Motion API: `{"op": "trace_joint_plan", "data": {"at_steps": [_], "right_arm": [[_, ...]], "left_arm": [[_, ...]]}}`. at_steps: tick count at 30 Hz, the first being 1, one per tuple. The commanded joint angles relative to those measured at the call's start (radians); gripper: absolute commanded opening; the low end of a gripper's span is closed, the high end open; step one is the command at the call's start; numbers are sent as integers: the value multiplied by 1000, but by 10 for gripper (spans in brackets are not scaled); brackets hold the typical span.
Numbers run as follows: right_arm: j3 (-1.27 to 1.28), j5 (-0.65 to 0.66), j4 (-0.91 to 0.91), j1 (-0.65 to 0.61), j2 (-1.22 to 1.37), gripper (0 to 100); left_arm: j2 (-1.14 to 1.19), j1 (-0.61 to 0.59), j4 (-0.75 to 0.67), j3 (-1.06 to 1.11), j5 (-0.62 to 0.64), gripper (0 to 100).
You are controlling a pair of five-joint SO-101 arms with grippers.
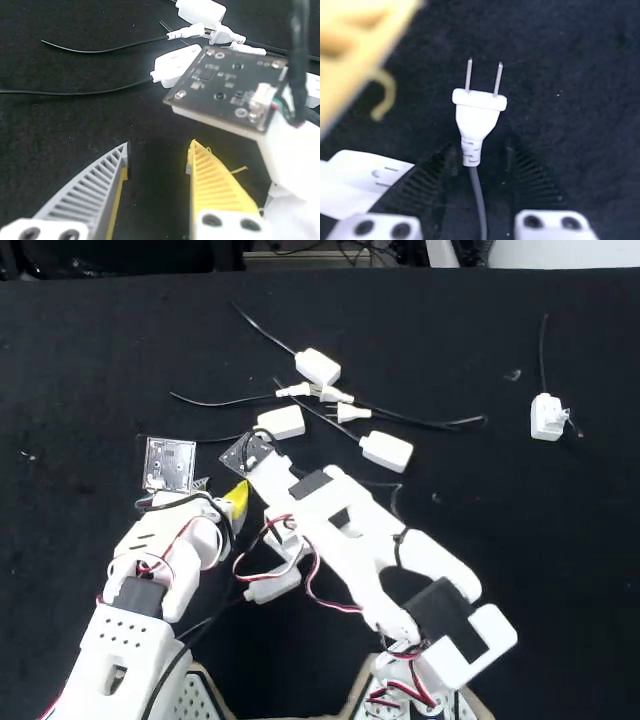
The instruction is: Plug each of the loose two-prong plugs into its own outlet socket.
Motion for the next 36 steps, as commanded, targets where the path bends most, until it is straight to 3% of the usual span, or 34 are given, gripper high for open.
{"op": "trace_joint_plan", "data": {"at_steps": [1,13,19,25,36], "right_arm": [[-12,0,9,8,-1,7],[-10,77,89,123,-343,11],[33,91,72,32,-432,11],[148,83,-55,-58,-515,11],[182,54,-63,-71,-707,11]], "left_arm": [[-18,-12,2,-19,8,195],[-18,-12,0,-19,8,195],[-11,-48,5,-88,92,195],[-15,-51,-2,-122,123,195],[-9,-12,-2,-94,115,198]]}}
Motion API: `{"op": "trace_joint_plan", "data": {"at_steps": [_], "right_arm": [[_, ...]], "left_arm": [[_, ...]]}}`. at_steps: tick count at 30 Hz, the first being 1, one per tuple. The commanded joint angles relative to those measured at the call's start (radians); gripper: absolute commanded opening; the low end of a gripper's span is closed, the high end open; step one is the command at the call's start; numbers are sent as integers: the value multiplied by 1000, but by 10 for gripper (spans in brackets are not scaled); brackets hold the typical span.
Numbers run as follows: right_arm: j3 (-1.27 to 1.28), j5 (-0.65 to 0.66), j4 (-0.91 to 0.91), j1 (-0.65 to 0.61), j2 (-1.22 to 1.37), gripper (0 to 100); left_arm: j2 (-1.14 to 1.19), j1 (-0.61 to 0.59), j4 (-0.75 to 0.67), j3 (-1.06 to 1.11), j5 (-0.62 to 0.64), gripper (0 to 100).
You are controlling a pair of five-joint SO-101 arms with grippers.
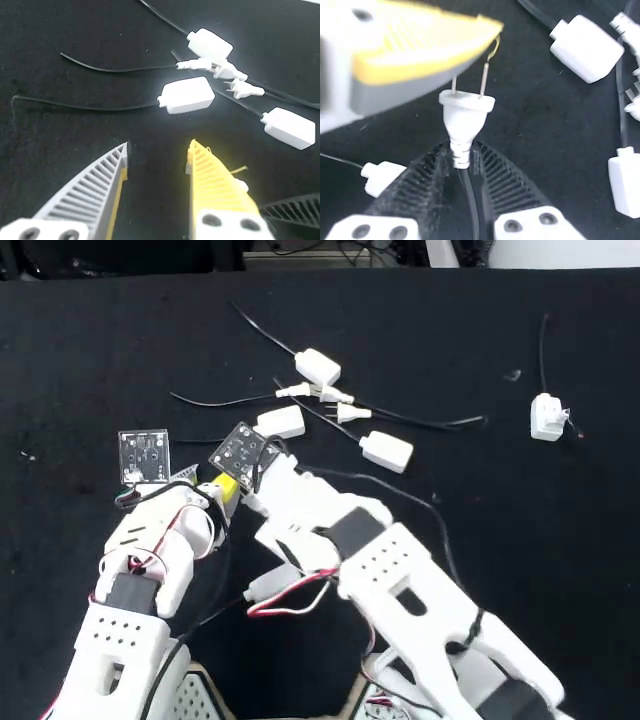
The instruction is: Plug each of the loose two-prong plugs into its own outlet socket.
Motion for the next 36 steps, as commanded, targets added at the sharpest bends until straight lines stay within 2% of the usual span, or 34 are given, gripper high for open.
{"op": "trace_joint_plan", "data": {"at_steps": [1,12,21,36], "right_arm": [[-10,-8,-14,-14,-79,11],[-35,-6,-11,-14,-94,11],[-185,-8,101,-14,-94,11],[-266,-14,107,-14,-88,11]], "left_arm": [[-9,31,-2,-35,-12,197],[-9,28,5,-30,-44,195],[-9,30,0,-12,-44,195],[-9,28,5,-12,-44,195]]}}
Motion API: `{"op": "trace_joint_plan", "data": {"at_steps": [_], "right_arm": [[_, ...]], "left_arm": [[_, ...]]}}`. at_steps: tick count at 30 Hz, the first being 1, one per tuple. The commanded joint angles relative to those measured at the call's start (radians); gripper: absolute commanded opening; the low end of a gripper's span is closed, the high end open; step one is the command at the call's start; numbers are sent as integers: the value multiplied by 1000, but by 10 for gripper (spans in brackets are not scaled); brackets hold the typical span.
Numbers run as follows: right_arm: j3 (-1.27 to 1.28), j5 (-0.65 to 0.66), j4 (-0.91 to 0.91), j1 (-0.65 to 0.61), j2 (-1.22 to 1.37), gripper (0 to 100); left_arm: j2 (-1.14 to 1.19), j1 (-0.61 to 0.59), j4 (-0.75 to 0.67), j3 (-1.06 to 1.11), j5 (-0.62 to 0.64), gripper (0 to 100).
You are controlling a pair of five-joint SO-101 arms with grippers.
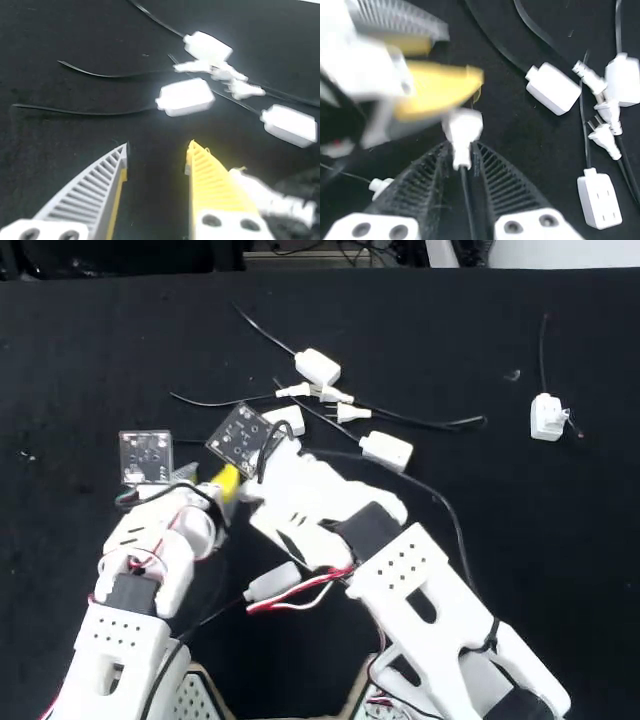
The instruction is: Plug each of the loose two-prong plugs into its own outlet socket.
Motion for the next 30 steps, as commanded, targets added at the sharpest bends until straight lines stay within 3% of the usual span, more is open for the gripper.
{"op": "trace_joint_plan", "data": {"at_steps": [1,14,18,23,30], "right_arm": [[-99,-14,-2,-12,-36,11],[-84,-9,31,-37,-36,11],[-147,-12,149,-37,-41,11],[-283,-14,345,-15,-35,11],[-220,78,563,-17,-44,11]], "left_arm": [[-8,19,6,-12,-9,195],[-14,13,8,-12,-9,195],[-17,-71,26,-35,-3,195],[-11,-189,186,-131,-20,198],[-9,-329,569,-193,-339,198]]}}
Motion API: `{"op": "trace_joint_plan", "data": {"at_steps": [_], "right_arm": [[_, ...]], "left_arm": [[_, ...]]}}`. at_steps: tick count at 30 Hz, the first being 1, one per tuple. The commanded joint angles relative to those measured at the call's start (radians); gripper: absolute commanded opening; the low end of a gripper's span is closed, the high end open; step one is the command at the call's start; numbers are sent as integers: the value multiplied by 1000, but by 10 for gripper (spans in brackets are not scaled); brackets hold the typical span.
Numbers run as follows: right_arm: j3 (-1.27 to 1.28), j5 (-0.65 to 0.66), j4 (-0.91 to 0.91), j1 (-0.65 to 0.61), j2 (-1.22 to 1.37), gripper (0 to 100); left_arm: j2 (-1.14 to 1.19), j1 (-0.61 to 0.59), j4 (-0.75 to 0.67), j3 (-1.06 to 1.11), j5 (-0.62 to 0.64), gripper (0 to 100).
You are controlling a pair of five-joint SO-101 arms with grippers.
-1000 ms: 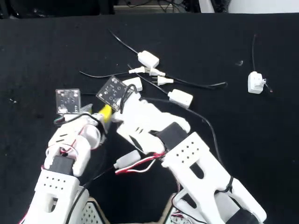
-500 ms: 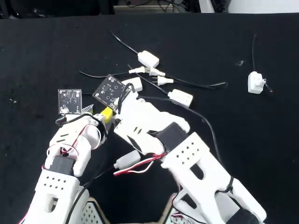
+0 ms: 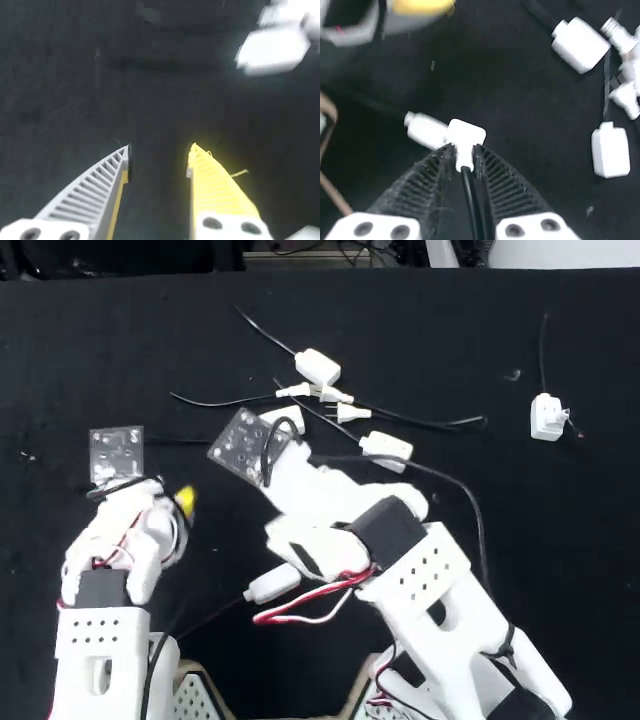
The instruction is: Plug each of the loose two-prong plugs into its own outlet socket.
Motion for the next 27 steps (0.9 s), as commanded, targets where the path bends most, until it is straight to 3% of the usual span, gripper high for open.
{"op": "trace_joint_plan", "data": {"at_steps": [1,7,15,19,27], "right_arm": [[51,66,51,6,-39,11],[225,124,71,6,-41,11],[262,221,135,-69,-39,11],[288,181,5,-129,-21,11],[266,86,-192,-129,110,11]], "left_arm": [[-9,-104,210,-74,-146,198],[-14,-196,249,-41,-149,199],[-12,-185,176,51,-146,198],[-11,-185,176,50,-117,198],[-12,-186,176,51,-109,199]]}}
